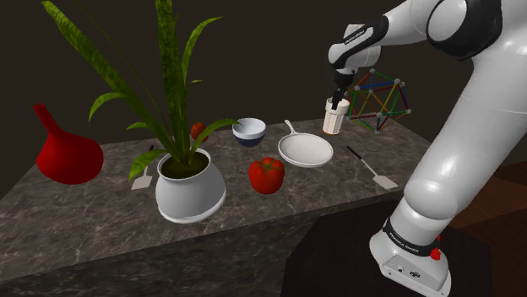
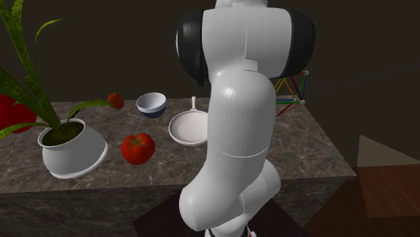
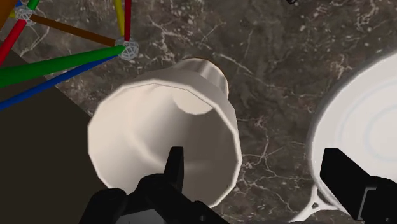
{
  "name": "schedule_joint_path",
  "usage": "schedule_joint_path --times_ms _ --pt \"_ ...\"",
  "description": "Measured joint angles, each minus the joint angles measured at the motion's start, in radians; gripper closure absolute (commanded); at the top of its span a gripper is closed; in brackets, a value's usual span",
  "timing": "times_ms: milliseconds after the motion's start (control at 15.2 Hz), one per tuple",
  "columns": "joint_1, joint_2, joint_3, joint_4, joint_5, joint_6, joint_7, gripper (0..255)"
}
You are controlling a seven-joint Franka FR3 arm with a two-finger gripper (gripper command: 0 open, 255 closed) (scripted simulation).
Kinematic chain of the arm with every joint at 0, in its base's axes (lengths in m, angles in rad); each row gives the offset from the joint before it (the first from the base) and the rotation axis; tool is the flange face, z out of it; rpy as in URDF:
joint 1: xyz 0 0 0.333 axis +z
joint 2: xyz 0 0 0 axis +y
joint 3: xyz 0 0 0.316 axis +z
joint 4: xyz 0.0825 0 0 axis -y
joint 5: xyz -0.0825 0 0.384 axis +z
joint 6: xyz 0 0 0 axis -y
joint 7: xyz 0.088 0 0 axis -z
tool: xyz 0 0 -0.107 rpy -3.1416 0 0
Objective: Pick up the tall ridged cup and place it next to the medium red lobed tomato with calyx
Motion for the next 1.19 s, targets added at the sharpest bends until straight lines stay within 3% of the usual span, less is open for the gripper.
schedule_joint_path --times_ms 528,924,990,1188 --pt "-0.017 0.088 -0.003 -0.007 0.056 0.088 -0.050 0" --pt "-0.017 0.094 -0.002 -0.011 0.060 0.098 -0.052 0" --pt "-0.017 0.094 -0.002 -0.011 0.060 0.098 -0.052 255" --pt "-0.017 0.093 -0.002 -0.011 0.060 0.098 -0.052 255"
